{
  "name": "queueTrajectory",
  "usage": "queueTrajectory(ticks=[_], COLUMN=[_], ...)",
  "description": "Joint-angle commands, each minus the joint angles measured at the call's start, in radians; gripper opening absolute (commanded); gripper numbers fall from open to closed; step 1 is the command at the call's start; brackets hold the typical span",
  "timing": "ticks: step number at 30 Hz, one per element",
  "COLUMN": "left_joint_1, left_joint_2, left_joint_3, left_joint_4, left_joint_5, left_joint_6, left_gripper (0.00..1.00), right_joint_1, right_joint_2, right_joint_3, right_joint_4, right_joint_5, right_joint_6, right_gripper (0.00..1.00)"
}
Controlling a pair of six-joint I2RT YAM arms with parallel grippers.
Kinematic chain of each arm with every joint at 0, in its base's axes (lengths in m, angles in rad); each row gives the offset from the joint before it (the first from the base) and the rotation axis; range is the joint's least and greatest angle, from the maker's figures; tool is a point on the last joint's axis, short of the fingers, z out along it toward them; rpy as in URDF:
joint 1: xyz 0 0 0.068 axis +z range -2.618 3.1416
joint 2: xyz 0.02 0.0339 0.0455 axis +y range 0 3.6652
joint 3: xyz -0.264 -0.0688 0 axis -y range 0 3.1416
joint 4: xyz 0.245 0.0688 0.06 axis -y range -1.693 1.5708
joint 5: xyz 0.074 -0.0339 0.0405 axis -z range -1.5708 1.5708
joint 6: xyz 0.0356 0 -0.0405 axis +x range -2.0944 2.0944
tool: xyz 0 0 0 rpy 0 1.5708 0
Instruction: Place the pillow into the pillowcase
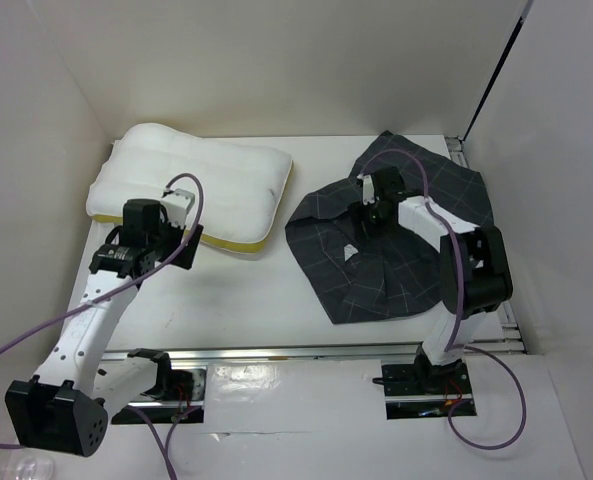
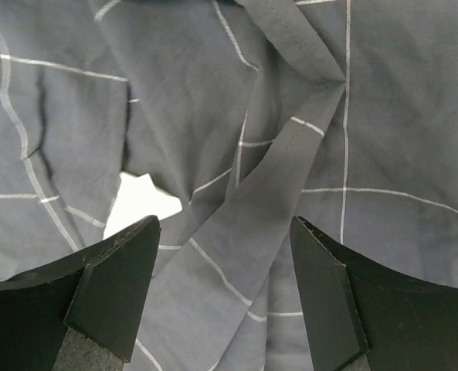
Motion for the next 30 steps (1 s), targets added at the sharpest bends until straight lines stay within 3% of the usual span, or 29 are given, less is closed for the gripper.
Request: queueTrajectory(ticks=[1,9,12,14,15,16,17,30], left_joint_1=[-0.003,-0.003,-0.003,-0.003,-0.003,-0.003,-0.003,-0.003], left_joint_2=[0.008,0.008,0.008,0.017,0.017,0.017,0.017,0.071], left_joint_3=[0.054,0.063,0.072,0.072,0.072,0.072,0.072,0.072], left_joint_4=[-0.01,-0.019,-0.019,-0.019,-0.019,-0.019,-0.01,0.042], left_joint_5=[0.003,-0.007,-0.007,-0.007,-0.016,-0.016,-0.016,0.015], left_joint_6=[0.004,0.014,0.014,0.014,0.023,0.023,0.023,0.043], left_gripper=[1.0,1.0,1.0,1.0,1.0,1.0,1.0,1.0], right_joint_1=[0.011,-0.001,-0.012,-0.012,-0.012,-0.012,-0.012,-0.012], right_joint_2=[0.04,0.115,0.137,0.155,0.155,0.169,0.18,0.134], right_joint_3=[0.047,0.078,0.088,0.099,0.099,0.113,0.127,0.251], right_joint_4=[0.037,0.027,0.027,0.027,0.015,0.0,0.0,-0.141], right_joint_5=[0.03,0.052,0.052,0.015,0.003,-0.011,-0.011,-0.203], right_joint_6=[0.025,0.036,0.036,0.036,0.025,0.025,0.025,-0.035], right_gripper=[0.76,0.76,0.67,0.46,0.19,0.03,0.0,0.0])
